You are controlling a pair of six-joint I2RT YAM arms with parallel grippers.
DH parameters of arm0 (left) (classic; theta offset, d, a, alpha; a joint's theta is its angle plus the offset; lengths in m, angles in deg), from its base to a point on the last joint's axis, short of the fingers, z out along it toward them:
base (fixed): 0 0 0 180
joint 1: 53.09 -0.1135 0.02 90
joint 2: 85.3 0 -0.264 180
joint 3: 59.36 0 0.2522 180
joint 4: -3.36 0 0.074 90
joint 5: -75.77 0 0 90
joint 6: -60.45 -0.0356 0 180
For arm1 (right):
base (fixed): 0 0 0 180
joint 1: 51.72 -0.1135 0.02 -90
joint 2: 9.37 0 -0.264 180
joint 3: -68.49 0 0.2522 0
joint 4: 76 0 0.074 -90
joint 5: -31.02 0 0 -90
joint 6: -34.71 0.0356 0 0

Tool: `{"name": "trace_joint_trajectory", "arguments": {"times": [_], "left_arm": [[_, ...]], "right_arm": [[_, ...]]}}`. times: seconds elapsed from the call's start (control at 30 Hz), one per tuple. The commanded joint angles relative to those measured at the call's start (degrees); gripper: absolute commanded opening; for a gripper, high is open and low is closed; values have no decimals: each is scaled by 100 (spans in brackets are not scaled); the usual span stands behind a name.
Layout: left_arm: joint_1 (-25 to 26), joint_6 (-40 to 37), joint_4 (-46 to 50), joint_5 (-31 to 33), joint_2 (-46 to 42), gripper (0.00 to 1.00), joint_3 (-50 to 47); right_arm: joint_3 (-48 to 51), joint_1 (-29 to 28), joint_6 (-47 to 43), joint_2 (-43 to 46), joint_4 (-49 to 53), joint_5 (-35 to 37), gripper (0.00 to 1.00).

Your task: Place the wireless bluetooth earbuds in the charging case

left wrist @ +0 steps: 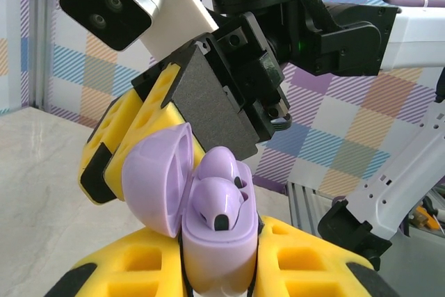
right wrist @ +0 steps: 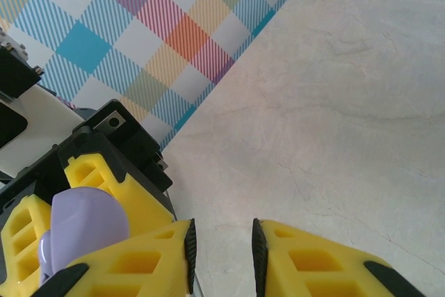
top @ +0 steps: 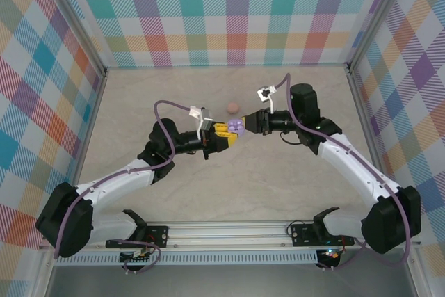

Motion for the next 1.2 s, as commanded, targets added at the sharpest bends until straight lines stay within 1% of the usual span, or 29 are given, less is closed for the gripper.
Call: {"name": "trace_joint_trajectory", "arguments": {"times": [0.0, 0.33, 0.67, 0.8, 0.9, 0.97, 1.17], "left_arm": [[49, 66, -103, 58, 106, 20, 113], [45, 99, -25, 143, 166, 20, 110], [49, 143, 64, 6, 221, 20, 183], [46, 109, 121, 2, 113, 19, 209], [45, 6, 385, -62, 63, 19, 317], [47, -8, 398, -76, 34, 19, 316], [45, -85, 521, -31, -134, 18, 365]], "right_arm": [[82, -41, -3, 331, -380, -284, 31], [288, -41, 29, 596, -688, -289, 32], [420, -41, 118, 675, -996, -310, 32], [316, -41, -76, 697, -608, 40, 31], [364, -41, -94, 758, -691, 8, 32], [319, -41, -147, 768, -557, 128, 31], [81, -24, -315, 566, 177, 925, 32]]}}
